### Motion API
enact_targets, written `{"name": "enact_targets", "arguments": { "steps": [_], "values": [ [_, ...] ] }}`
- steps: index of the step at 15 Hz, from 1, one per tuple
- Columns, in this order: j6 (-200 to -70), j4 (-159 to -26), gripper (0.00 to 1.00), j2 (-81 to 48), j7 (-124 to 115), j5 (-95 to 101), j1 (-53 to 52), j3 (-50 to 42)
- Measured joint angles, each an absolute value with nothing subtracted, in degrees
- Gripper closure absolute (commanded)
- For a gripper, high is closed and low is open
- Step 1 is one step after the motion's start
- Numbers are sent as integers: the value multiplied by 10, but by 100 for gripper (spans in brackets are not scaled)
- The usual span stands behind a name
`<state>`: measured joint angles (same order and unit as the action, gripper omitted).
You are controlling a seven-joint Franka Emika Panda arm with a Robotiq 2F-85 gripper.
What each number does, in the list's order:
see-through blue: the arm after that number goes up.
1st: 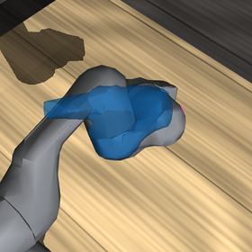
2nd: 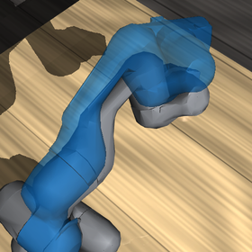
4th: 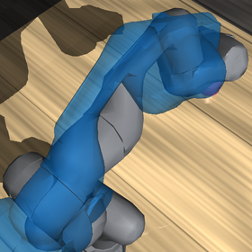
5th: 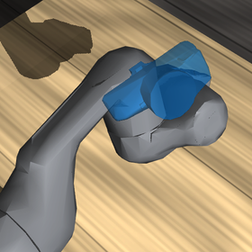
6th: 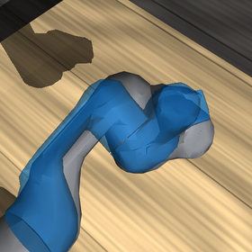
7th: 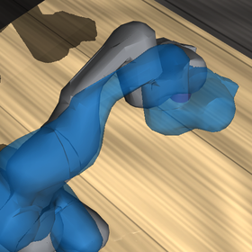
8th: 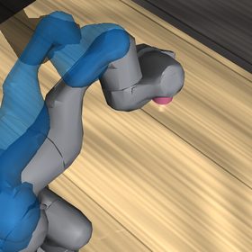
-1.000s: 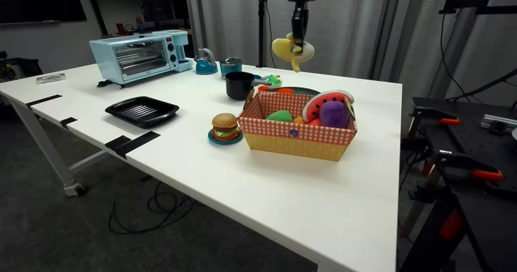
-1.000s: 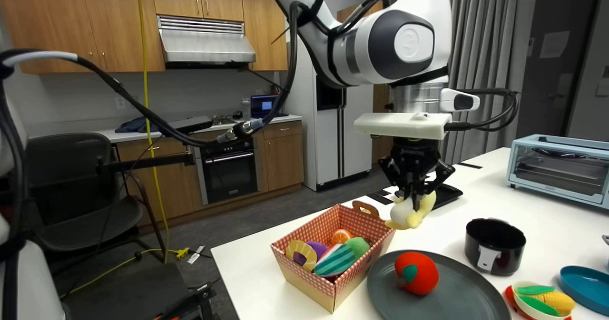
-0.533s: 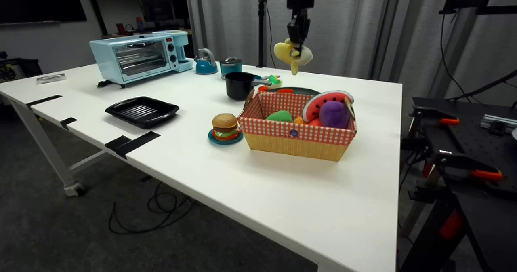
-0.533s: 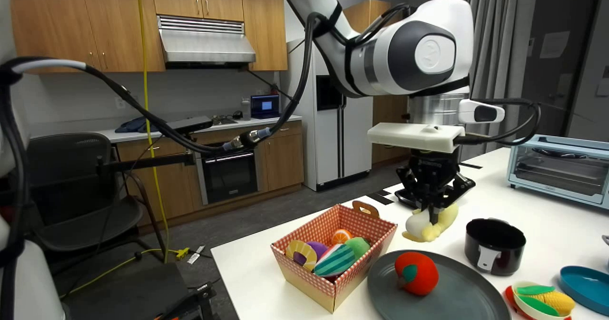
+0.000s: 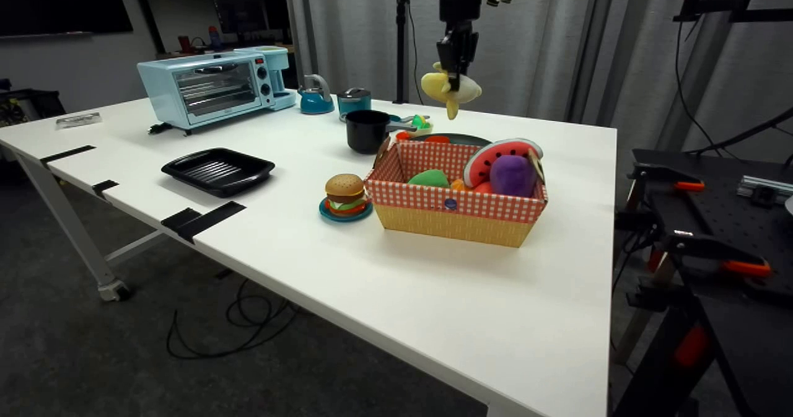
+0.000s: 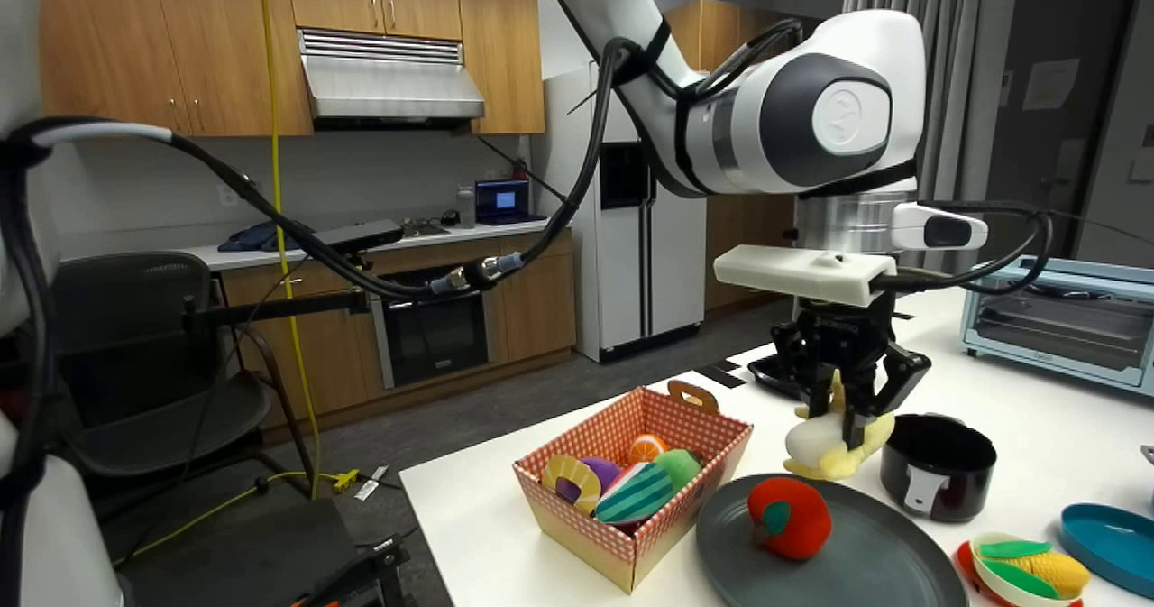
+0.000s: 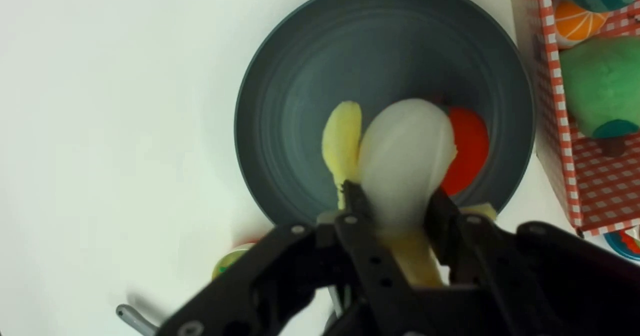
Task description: Put the orange, banana and pear plush toys on the plate then put the orange and banana back in the box
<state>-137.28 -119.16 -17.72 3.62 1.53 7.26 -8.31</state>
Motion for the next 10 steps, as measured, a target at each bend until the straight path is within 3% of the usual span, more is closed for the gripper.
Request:
{"name": "enact_targets", "arguments": {
  "steps": [4, 10],
  "values": [
    [-1373, -1188, 4, -181, 31, 15, 73, -82],
    [-1373, -1188, 0, -181, 31, 16, 69, -79]
  ]
}}
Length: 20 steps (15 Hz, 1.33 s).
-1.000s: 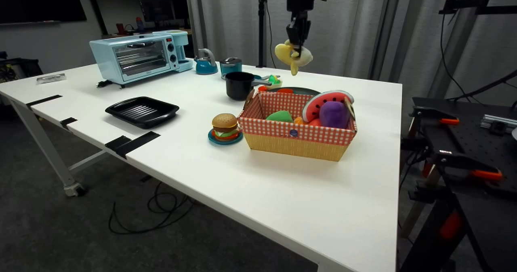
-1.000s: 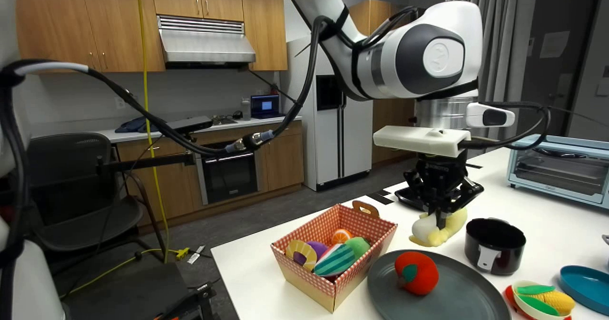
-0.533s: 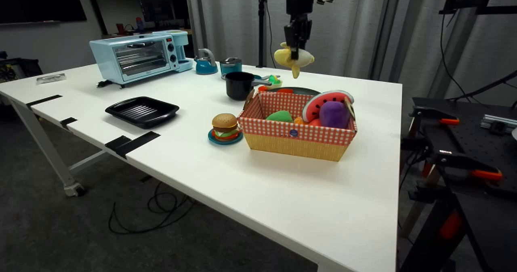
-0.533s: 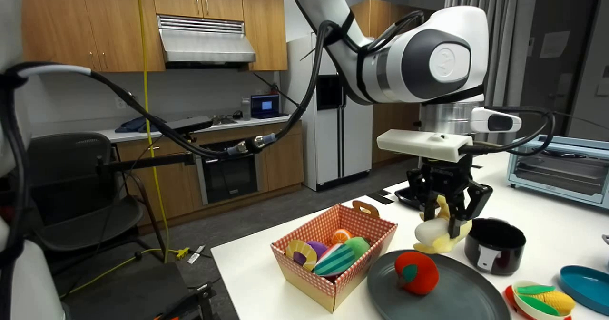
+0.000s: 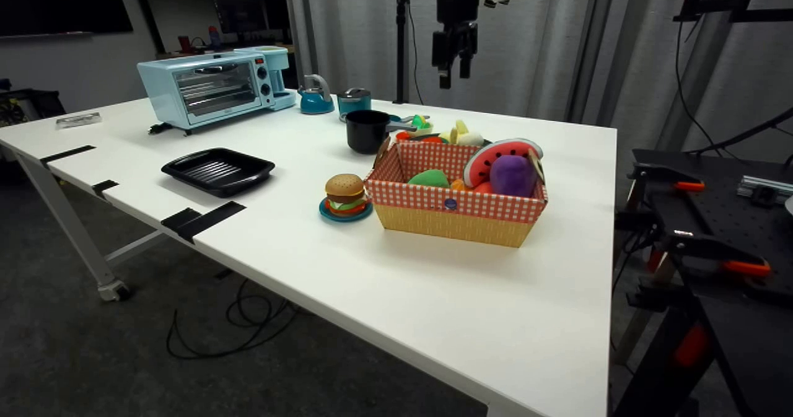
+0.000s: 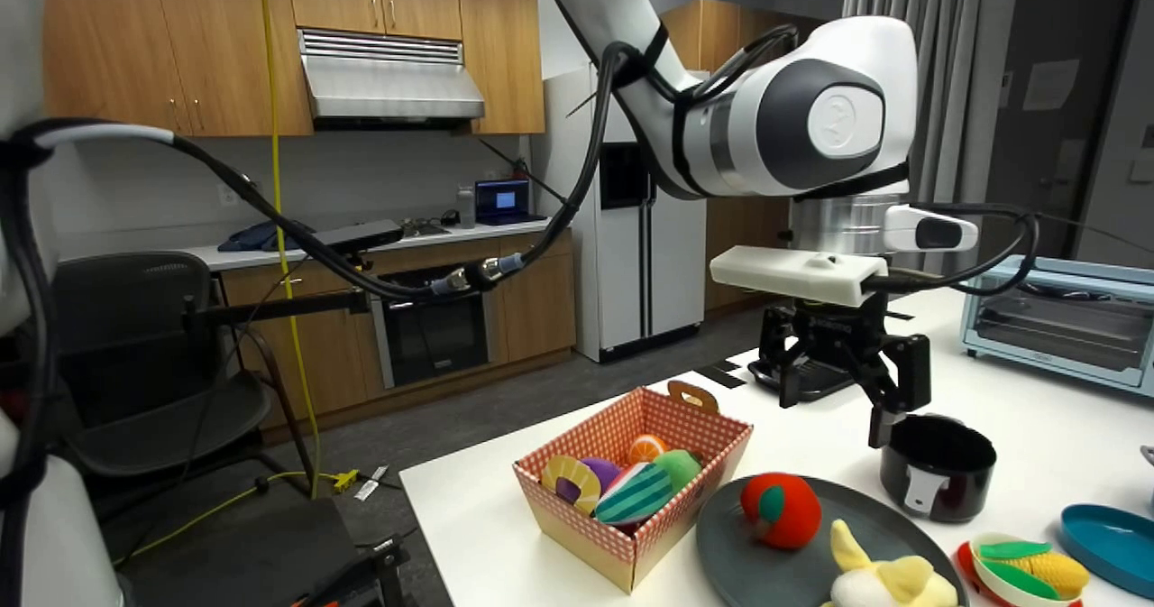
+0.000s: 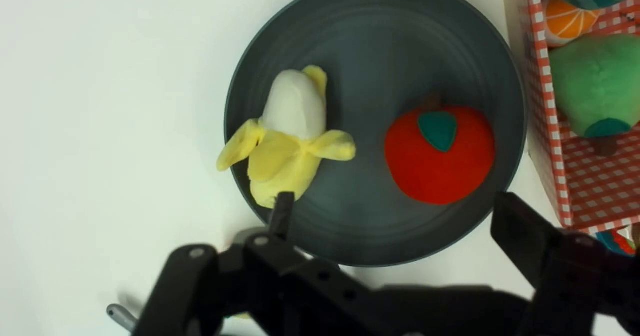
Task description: Put the orange, banana and pear plush toys on the plate then put the orange and banana back in the box
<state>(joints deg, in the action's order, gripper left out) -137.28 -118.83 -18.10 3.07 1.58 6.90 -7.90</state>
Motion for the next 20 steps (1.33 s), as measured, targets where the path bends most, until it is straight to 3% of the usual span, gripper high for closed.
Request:
{"name": "enact_targets", "arguments": {
  "steps": [20],
  "values": [
    [-1366, -1231, 0, -163, 31, 58, -12, -9]
  ]
}}
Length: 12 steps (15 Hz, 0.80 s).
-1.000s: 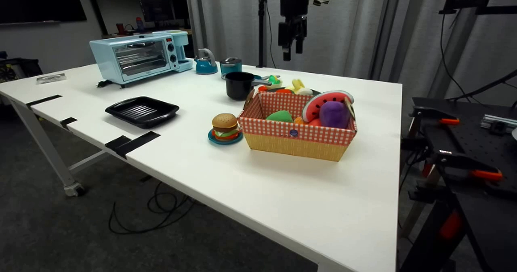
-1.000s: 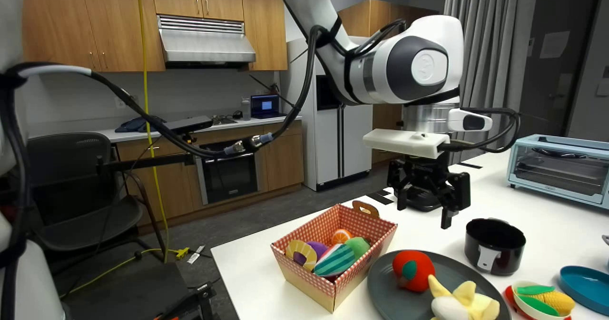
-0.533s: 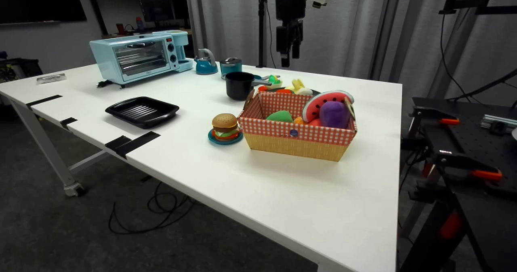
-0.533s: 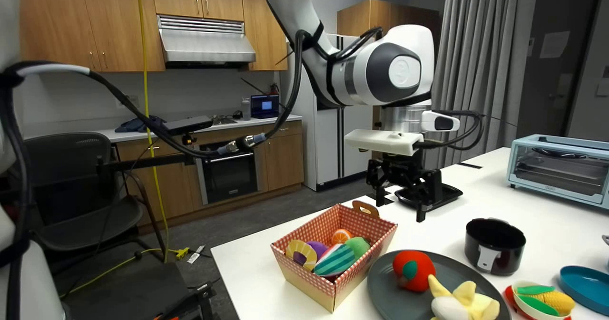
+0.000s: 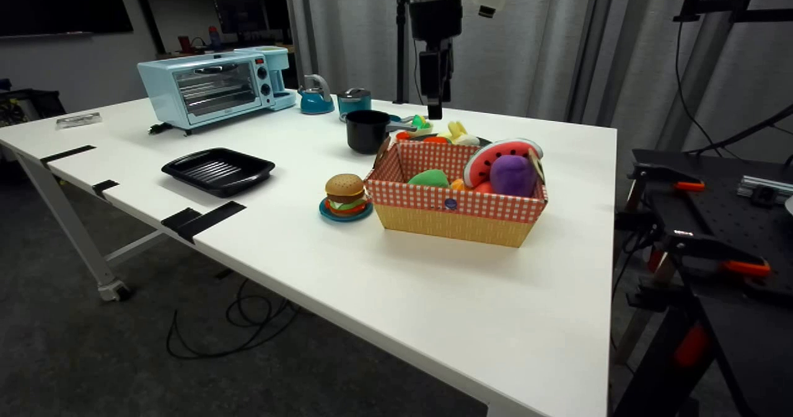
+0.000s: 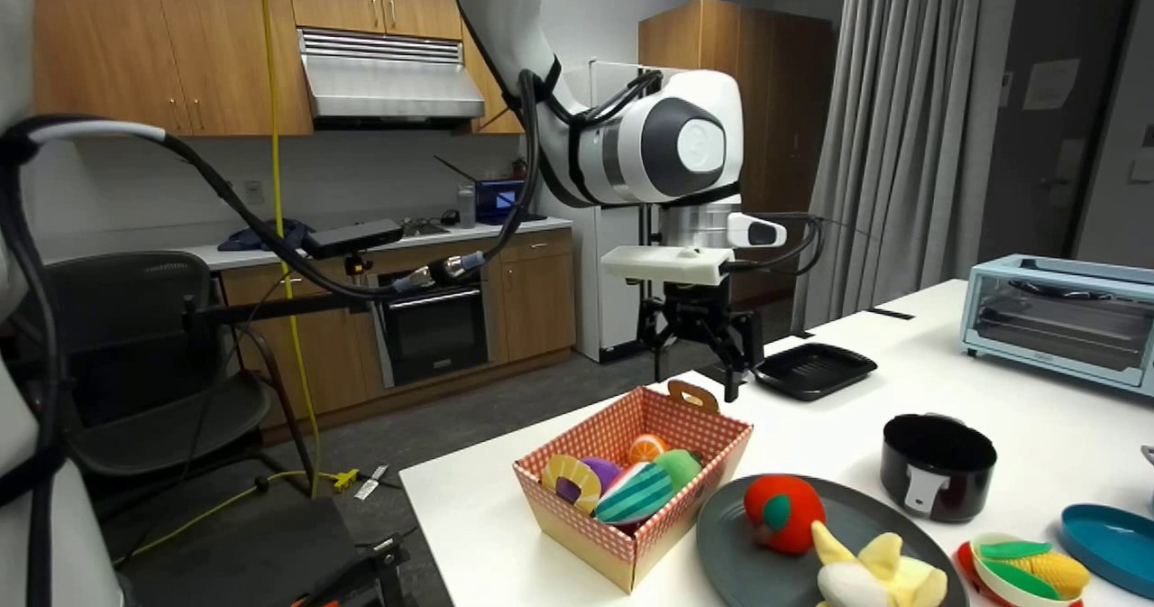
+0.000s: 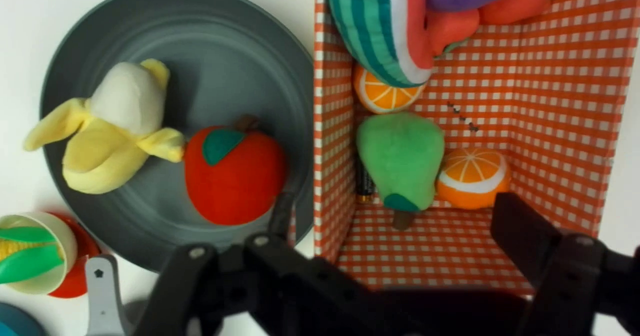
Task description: Put the orange, banana and pear plush toys on the plate then put the orange and banana back in the box
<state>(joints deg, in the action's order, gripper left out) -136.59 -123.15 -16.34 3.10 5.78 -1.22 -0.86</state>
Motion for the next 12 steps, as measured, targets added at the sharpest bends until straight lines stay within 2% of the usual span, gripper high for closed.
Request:
{"name": "enact_targets", "arguments": {
  "steps": [12],
  "values": [
    [-1363, -1228, 0, -196, 230, 49, -2, 27]
  ]
}}
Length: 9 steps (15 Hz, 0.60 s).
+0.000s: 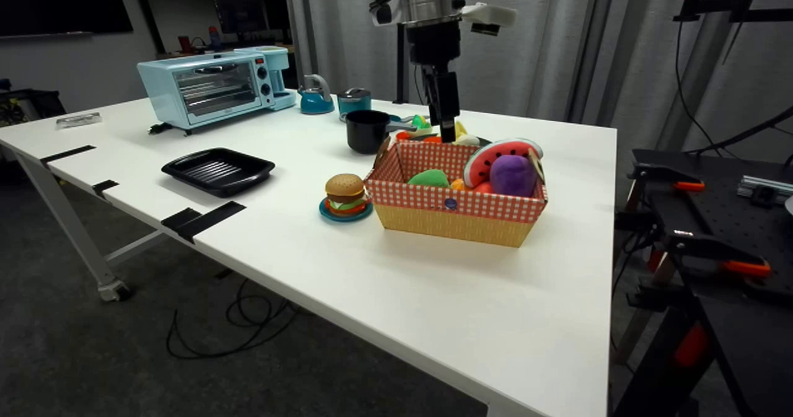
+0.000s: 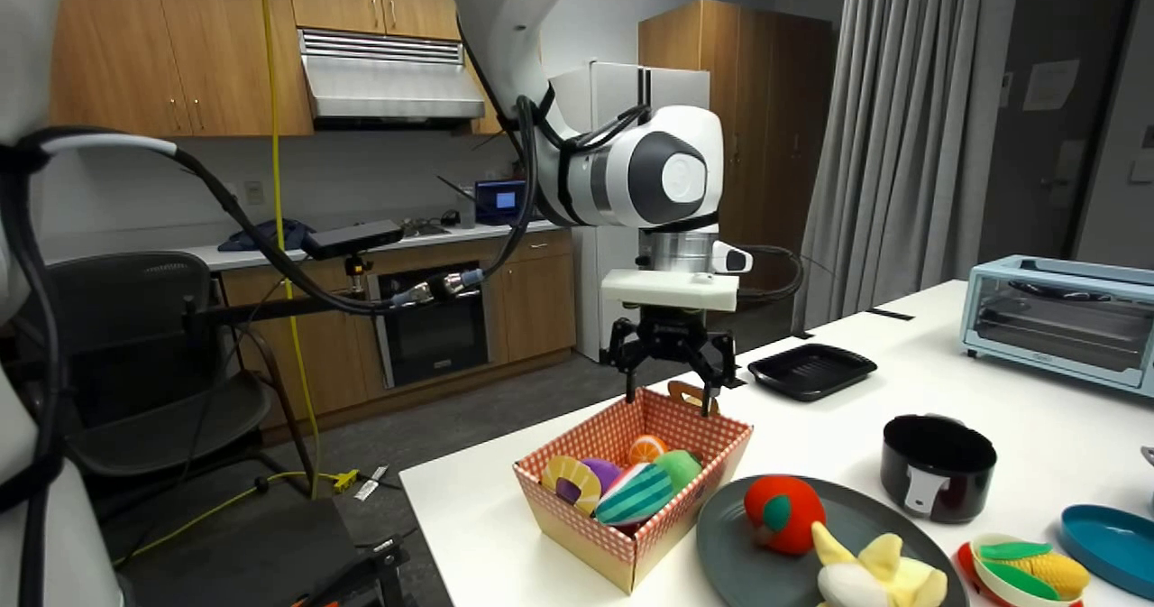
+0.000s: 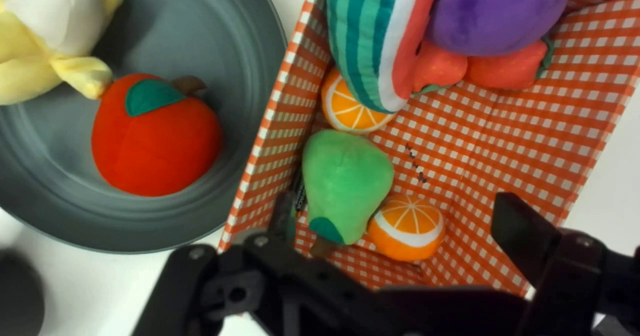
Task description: Put the orange, banana and pear plush toys on the plate then put the orange and banana back in the box
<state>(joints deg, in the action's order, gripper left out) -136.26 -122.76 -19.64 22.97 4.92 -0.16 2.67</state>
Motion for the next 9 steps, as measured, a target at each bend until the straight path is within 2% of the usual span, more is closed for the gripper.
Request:
{"name": "enact_targets", "arguments": {
  "steps": [9],
  "values": [
    [-1362, -1165, 0, -262, 307, 64, 6, 32]
  ]
}}
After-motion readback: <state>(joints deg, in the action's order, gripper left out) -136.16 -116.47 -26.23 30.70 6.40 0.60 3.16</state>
